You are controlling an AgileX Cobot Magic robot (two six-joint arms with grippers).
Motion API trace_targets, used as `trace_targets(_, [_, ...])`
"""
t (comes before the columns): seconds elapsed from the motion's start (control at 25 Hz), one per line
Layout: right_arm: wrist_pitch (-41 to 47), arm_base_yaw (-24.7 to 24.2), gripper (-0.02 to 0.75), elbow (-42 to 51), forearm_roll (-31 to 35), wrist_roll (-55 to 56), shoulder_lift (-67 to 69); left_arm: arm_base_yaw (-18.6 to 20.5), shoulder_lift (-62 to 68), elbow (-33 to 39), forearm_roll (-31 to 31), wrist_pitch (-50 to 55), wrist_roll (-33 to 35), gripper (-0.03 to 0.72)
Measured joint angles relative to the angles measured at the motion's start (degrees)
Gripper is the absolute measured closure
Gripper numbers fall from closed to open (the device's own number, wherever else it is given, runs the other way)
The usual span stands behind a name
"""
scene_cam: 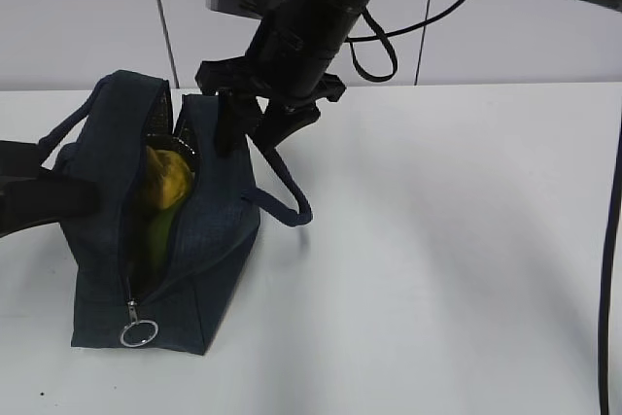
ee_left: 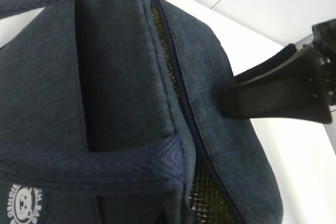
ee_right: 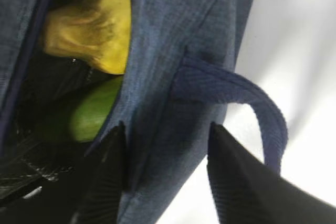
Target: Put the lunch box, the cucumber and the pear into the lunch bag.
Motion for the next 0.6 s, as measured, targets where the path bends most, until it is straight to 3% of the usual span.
trace_targets(0.12, [0.0,0.0,0.370,0.0,2.5,-1.5,0.0,0.0,0.0,0.0,0.0,-0.1,0.0,0.706])
trace_targets(0.6, [-0.2,0.1,0.407,0.0,8.2,-3.5,1.0,0.0,0.0,0.0,0.0,-0.3,0.0,0.706])
